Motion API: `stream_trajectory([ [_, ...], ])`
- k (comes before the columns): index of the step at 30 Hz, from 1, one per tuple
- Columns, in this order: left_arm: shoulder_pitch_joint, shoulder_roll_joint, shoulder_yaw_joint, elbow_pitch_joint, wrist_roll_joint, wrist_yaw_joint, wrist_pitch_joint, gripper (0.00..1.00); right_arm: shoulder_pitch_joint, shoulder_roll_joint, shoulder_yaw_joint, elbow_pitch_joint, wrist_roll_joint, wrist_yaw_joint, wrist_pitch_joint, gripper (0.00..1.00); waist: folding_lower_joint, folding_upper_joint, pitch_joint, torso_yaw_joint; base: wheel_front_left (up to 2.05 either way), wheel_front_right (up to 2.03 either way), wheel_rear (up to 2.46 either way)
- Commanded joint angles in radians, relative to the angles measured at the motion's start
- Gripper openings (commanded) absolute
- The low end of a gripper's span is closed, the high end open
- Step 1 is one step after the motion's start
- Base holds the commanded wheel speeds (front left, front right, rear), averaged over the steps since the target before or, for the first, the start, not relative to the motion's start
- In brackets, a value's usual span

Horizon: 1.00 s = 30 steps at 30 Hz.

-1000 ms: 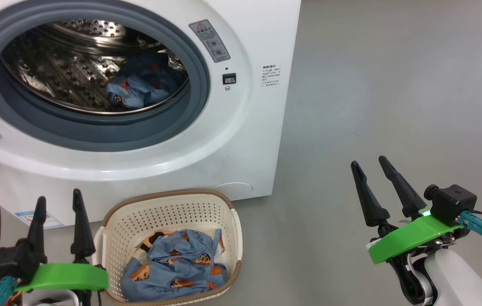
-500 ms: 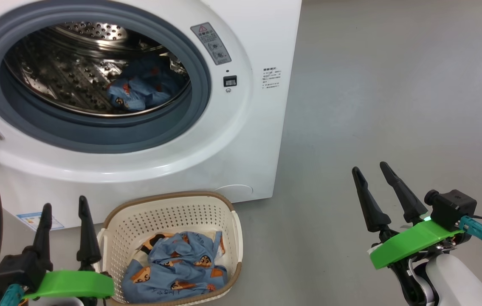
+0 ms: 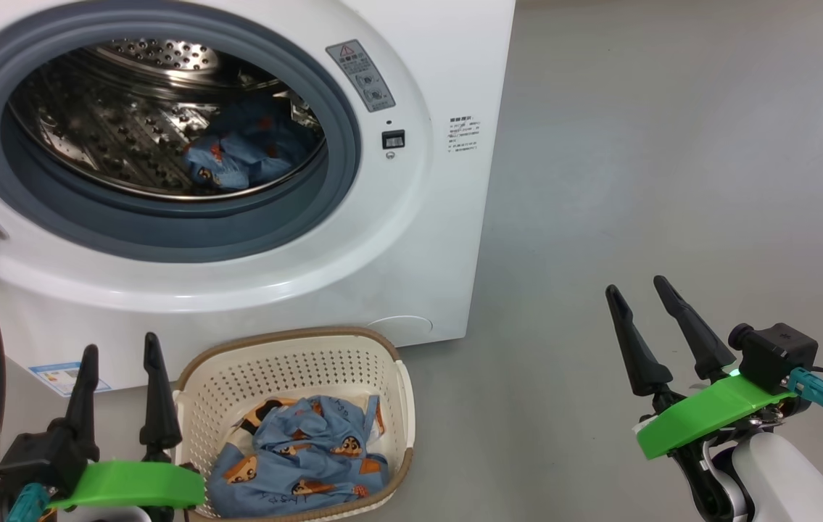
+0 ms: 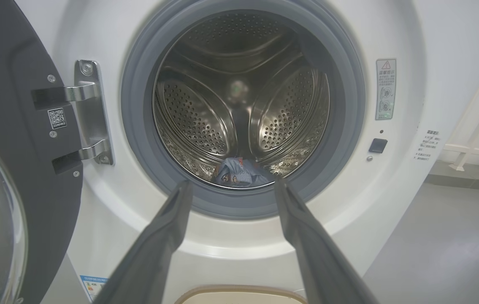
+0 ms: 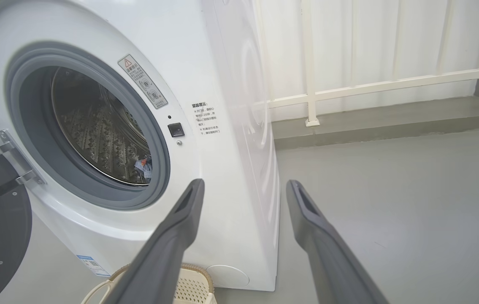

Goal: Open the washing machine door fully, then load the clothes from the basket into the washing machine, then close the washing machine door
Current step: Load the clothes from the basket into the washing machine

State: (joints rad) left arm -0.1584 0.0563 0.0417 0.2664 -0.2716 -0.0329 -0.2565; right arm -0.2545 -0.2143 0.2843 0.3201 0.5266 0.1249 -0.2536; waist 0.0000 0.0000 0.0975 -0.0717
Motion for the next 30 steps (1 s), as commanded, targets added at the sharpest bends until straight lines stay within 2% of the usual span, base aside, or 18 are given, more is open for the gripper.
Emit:
stream_trajectory([
  [1, 0.001, 0.013, 0.026, -0.028, -0.009, 0.007, -0.005, 1.00, -0.002, -0.010, 0.014, -0.020, -0.011, 0.006, -0.008, 1.00, 0.0000, 0.0000, 0.001, 0.000, 0.00, 0.00, 0.00],
  [14, -0.004, 0.015, 0.017, -0.008, -0.016, 0.013, 0.009, 1.00, -0.014, -0.011, 0.013, -0.017, -0.020, 0.006, -0.008, 1.00, 0.0000, 0.0000, 0.023, -0.014, 0.00, 0.00, 0.00],
  [22, -0.040, 0.023, 0.002, 0.068, -0.021, 0.013, 0.039, 1.00, -0.034, -0.011, 0.010, -0.021, -0.031, 0.006, -0.008, 1.00, 0.0000, 0.0000, 0.075, -0.029, 0.00, 0.00, 0.00],
  [30, -0.118, 0.048, -0.012, 0.195, -0.027, -0.007, 0.074, 1.00, -0.053, -0.002, -0.001, -0.039, -0.040, 0.006, -0.008, 1.00, 0.0000, 0.0000, 0.157, -0.047, 0.00, 0.00, 0.00],
])
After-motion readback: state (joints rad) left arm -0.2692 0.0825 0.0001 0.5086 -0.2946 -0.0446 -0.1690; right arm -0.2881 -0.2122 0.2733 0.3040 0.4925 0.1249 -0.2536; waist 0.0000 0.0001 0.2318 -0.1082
